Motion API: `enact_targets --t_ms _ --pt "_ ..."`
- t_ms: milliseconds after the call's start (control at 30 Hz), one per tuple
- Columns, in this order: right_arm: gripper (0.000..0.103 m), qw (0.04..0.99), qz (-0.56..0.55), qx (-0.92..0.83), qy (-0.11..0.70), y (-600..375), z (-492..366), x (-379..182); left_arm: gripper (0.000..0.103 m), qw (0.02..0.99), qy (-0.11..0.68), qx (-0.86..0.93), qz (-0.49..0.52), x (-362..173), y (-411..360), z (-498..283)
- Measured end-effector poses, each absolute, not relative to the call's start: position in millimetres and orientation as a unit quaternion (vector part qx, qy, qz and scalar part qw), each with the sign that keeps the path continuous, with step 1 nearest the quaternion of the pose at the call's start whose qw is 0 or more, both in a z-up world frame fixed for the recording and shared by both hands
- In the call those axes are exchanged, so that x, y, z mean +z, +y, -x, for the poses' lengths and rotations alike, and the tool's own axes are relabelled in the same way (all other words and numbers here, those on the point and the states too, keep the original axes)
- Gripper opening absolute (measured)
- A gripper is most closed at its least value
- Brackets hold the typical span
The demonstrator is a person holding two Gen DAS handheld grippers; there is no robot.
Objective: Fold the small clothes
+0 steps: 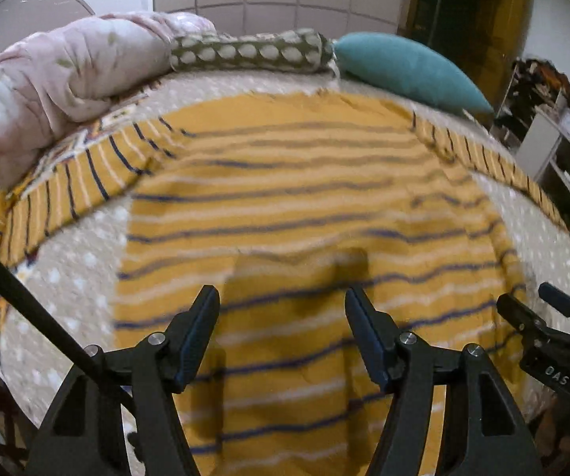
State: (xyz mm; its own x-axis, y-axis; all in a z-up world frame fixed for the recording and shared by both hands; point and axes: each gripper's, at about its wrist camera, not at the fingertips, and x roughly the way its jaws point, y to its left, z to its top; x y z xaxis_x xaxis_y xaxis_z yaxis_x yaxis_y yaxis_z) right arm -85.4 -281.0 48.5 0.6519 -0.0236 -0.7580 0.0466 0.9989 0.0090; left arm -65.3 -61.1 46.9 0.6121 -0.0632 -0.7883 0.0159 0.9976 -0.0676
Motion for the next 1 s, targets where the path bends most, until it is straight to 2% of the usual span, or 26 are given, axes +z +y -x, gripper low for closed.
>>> enact_targets --t_ms 100,167,200,233,300,467,567,633,767,933,1000 --pt "0.089 0.878 -0.066 0.016 0.474 -292.1 92.0 31.1 0.065 0.889 0.455 -0.029 0.045 34.3 -65.2 78.8" --pt "0.07 0.868 -0.067 0.029 0.491 -288.3 99.3 23.1 0.065 0.885 0.462 -0.03 0.05 30.2 -65.0 86.8" --pt "0.038 0.877 -0.048 0.027 0.478 -285.9 105.9 25.7 0.065 0.884 0.465 -0.027 0.051 30.9 -62.5 90.5" --pt "0.013 0.876 -0.05 0.037 0.477 -286.3 110.9 27.4 0.065 0.883 0.465 -0.026 0.053 31.6 -60.6 92.9" --pt "0.01 0.869 -0.077 0.042 0.486 -299.2 123.5 32.7 0.065 0.884 0.463 -0.028 0.064 35.6 -54.2 102.6" --pt "0.011 0.866 -0.067 0.017 0.495 -320.9 165.4 42.4 0.065 0.881 0.466 -0.031 0.076 42.0 -47.5 113.9" --pt "0.016 0.874 -0.061 0.021 0.481 -325.1 180.4 53.0 0.065 0.885 0.46 -0.036 0.066 45.7 -52.4 118.1" --pt "0.027 0.886 -0.062 0.015 0.46 -325.6 186.4 68.2 0.066 0.888 0.456 -0.036 0.054 48.0 -56.5 119.6" --pt "0.033 0.91 -0.048 0.029 0.411 -314.4 178.2 95.1 0.069 0.89 0.453 -0.038 0.045 49.4 -61.6 116.9" --pt "0.067 0.938 0.008 0.041 0.344 -275.2 130.8 109.9 0.072 0.895 0.444 -0.032 0.026 50.8 -67.1 85.9" --pt "0.067 0.932 0.019 0.044 0.358 -259.7 98.7 104.2 0.072 0.9 0.436 -0.016 0.022 50.5 -67.1 68.5"
